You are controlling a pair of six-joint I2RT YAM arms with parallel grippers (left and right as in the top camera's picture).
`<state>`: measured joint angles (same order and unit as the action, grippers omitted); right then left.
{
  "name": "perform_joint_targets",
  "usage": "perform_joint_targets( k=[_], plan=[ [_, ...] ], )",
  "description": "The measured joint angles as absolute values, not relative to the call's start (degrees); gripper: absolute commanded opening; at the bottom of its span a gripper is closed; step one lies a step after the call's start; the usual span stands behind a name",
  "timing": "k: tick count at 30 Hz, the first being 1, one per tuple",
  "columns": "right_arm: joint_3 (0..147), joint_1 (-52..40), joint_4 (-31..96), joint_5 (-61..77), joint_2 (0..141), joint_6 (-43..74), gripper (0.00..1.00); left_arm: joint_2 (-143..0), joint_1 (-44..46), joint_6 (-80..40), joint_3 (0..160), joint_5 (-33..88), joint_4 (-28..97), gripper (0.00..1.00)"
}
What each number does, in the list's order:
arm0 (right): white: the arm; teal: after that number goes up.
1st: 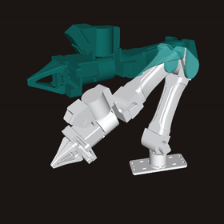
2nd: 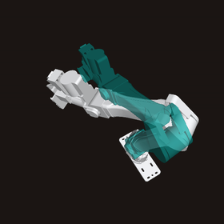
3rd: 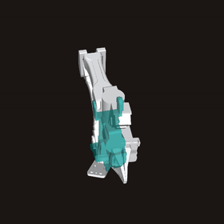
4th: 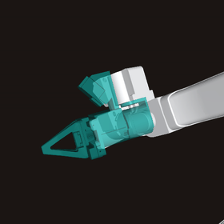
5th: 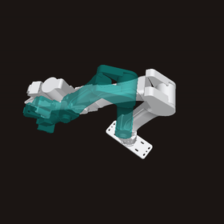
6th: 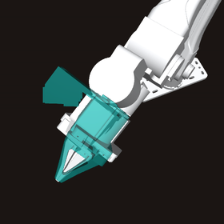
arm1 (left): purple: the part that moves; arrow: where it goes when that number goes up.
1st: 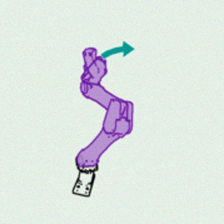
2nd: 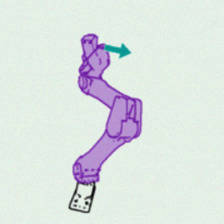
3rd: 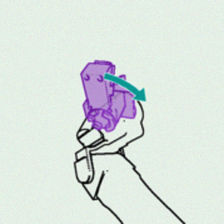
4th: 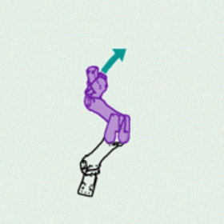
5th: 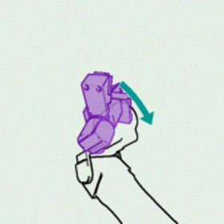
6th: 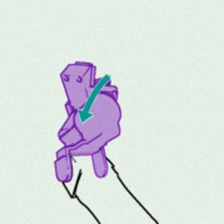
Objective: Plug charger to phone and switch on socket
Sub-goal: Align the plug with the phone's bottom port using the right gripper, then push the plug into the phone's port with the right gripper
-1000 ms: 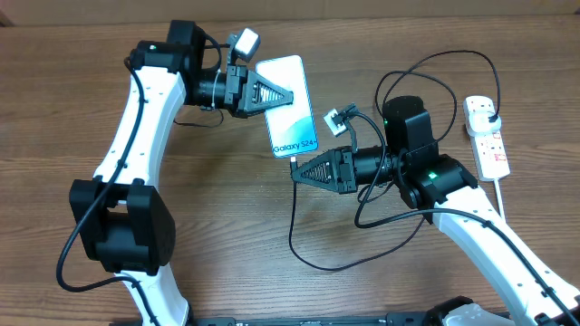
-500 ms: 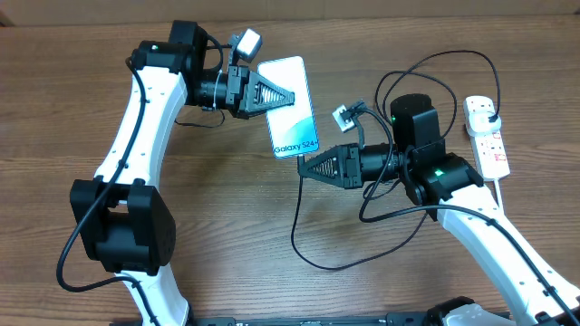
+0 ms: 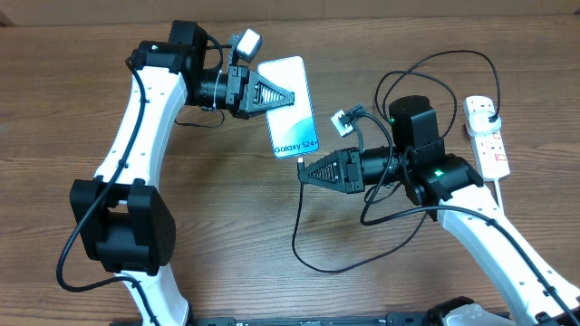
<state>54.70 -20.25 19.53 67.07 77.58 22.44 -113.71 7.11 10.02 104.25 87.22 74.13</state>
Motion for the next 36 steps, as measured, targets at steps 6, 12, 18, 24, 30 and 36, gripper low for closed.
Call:
perform_joint_targets(
  k=[6,12,18,24,30,36],
  plan=[
    [54.7,-20.3,19.5,67.4,77.6,21.7,0.04,-113.7,7.1,10.0,104.2,87.2,74.1,0.04],
    [54.7,-20.3,18.7,68.8,77.6,20.7,0.04,-113.7,7.1,10.0,104.2,87.2,74.2,0.04],
    [54.7,-20.3,18.7,68.9,77.6,20.7,0.04,-113.7,7.1,10.0,104.2,87.2,74.6,0.04],
    [54.7,-20.3,18.7,68.8,77.6,20.5,0.04,-113.7,7.2,10.0,104.2,87.2,75.0,0.04],
    [54.7,-20.3,18.7,68.8,77.6,20.6,0.04,-113.7,7.9,10.0,104.2,87.2,75.0,0.04],
    [54.7,-20.3,18.7,68.8,77.6,20.6,0.04,-113.7,7.9,10.0,104.2,87.2,75.0,0.04]
  ],
)
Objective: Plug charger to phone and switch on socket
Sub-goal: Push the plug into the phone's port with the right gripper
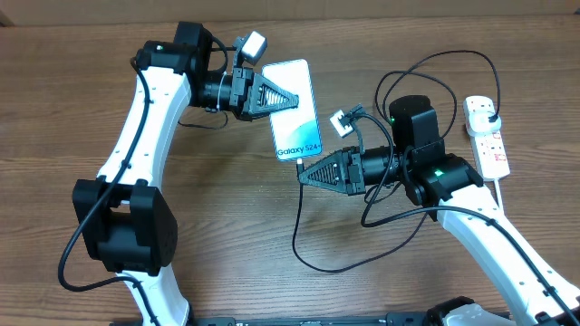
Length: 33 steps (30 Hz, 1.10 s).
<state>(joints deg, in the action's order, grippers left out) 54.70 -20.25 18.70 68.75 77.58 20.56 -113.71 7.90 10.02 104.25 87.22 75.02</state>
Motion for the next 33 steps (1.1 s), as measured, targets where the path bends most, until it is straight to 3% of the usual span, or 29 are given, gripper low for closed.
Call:
perform_joint_targets(
  k=[33],
  plan=[
    [54.7,-20.3,18.0,68.0,77.6,21.0,0.04,-113.7,7.9,10.0,104.2,87.2,75.4,0.04]
  ],
)
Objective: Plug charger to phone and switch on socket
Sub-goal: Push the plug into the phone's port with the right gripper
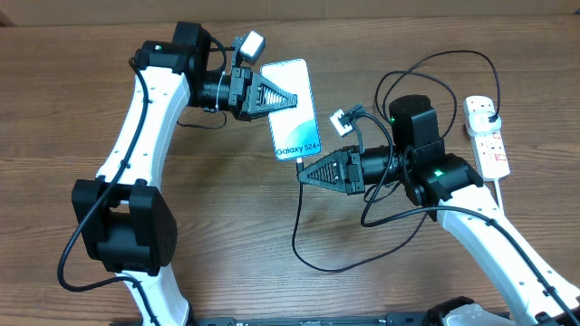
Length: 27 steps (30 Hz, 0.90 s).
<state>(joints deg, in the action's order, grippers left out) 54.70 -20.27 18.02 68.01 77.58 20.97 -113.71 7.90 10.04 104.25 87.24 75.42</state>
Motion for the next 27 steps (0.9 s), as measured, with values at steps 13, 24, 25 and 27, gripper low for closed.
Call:
perform_joint_targets(
  k=[13,24,25,27],
  plan=[
    [54.6,-18.6,18.1,69.2,77.6,21.6,0.04,-113.7,7.8,10.1,104.2,87.3,75.6,0.04],
    [54.6,-18.6,18.1,69.6,77.6,22.1,0.04,-113.7,7.8,10.0,104.2,87.4,75.6,0.04],
    [54.6,-18.6,18.1,69.6,77.6,22.2,0.04,-113.7,7.8,10.1,104.2,87.4,75.6,0.04],
    [54.6,-18.7,18.1,69.7,77.6,22.3,0.04,-113.7,7.8,10.0,104.2,87.4,75.6,0.04]
  ],
)
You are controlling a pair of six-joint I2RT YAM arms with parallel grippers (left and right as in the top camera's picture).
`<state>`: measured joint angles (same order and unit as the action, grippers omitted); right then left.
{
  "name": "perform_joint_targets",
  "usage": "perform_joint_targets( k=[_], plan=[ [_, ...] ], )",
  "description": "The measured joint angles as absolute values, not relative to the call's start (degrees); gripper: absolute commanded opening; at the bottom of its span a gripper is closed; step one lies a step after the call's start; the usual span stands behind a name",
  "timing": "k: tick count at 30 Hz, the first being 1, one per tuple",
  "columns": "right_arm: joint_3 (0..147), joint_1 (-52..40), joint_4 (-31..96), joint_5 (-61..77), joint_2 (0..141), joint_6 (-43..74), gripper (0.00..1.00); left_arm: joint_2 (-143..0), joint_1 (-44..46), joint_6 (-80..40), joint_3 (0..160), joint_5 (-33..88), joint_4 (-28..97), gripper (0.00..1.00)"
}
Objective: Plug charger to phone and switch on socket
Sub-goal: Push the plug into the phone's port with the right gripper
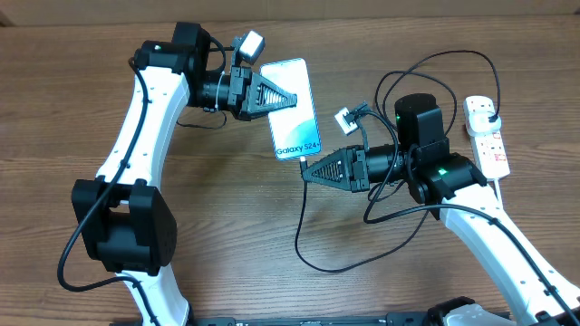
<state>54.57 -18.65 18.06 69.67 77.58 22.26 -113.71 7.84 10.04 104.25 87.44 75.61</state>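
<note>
A phone (294,107) with a white-and-blue lit screen lies face up on the table. My left gripper (294,98) reaches over its upper half, fingers pressed around it; open or shut cannot be told. A black charger cable (299,217) meets the phone's bottom edge at its plug (301,160). My right gripper (305,173) sits just below that plug, tips at the cable, looking shut on it. The white socket strip (486,138) lies at the far right with the charger plugged in.
The cable loops across the table (227,254) in front of the right arm and arcs behind it to the strip. A small white camera module (247,43) sticks up from the left wrist.
My right arm has shifted slightly to the right, its fingertips staying at the cable below the phone. Phone and left gripper have not moved.
At first the phone lay slightly lower left with my right gripper holding the plug at its bottom edge. Then phone and left gripper sat a little further right, plug against the port. Both held there, and now the right arm has eased slightly right.
</note>
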Motion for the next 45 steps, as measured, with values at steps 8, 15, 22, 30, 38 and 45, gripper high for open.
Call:
perform_joint_targets(
  k=[8,15,22,30,38,45],
  plan=[
    [54.6,-19.0,18.0,69.5,77.6,22.3,0.04,-113.7,7.9,10.1,104.2,87.4,75.6,0.04],
    [54.6,-19.0,18.0,69.5,77.6,22.4,0.04,-113.7,7.9,10.1,104.2,87.4,75.6,0.04],
    [54.6,-19.2,18.0,69.2,77.6,22.5,0.04,-113.7,7.9,10.1,104.2,87.4,75.6,0.04],
    [54.6,-20.0,17.6,68.4,77.6,22.5,0.04,-113.7,7.9,10.1,104.2,87.0,75.9,0.04],
    [54.6,-20.0,17.6,68.1,77.6,22.7,0.04,-113.7,7.9,10.1,104.2,87.0,75.9,0.04],
    [54.3,-20.2,15.4,68.1,77.6,24.6,0.04,-113.7,7.9,10.1,104.2,87.0,75.8,0.04]
  ],
)
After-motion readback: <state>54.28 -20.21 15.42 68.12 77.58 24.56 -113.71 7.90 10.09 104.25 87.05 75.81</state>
